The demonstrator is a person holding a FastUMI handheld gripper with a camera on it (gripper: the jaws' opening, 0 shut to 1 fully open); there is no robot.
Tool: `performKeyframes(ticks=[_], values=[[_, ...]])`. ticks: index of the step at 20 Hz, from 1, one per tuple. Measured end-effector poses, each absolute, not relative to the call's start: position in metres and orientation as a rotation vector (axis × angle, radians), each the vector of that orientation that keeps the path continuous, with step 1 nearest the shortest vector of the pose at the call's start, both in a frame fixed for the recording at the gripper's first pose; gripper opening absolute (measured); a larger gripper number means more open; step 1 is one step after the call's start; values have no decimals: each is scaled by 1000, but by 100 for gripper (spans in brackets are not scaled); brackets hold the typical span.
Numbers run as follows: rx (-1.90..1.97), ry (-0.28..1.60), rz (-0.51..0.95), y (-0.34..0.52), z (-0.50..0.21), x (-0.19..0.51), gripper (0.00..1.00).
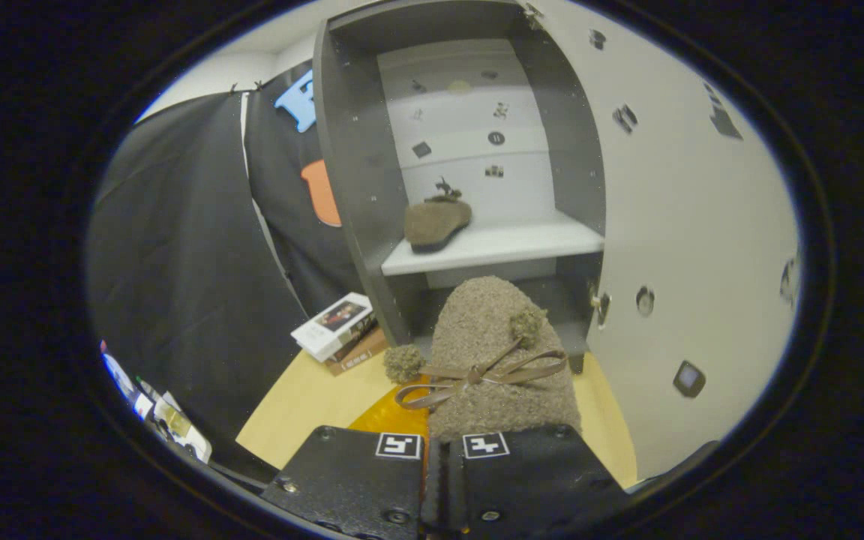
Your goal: Open the shoe cabinet door, grab the shoes and put them into the shoe cabinet, then close the shoe cabinet door.
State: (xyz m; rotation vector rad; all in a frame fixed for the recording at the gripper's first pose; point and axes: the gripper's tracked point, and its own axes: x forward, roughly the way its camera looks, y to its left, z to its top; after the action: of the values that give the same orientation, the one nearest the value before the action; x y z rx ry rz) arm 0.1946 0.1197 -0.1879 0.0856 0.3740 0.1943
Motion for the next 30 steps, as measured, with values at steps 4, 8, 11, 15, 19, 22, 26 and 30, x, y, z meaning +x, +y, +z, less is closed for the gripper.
performKeyframes(ticks=[4,8,11,15,19,22,26,30], values=[[64,294,186,118,-137,249,8],[41,227,170,115,-95,317,8],[36,198,160,117,-75,365,7],[29,190,161,120,-63,419,8],[42,209,147,114,-68,474,8],[26,238,110,101,-81,509,8],[15,280,88,99,-104,534,8],[29,328,64,96,-121,549,8]])
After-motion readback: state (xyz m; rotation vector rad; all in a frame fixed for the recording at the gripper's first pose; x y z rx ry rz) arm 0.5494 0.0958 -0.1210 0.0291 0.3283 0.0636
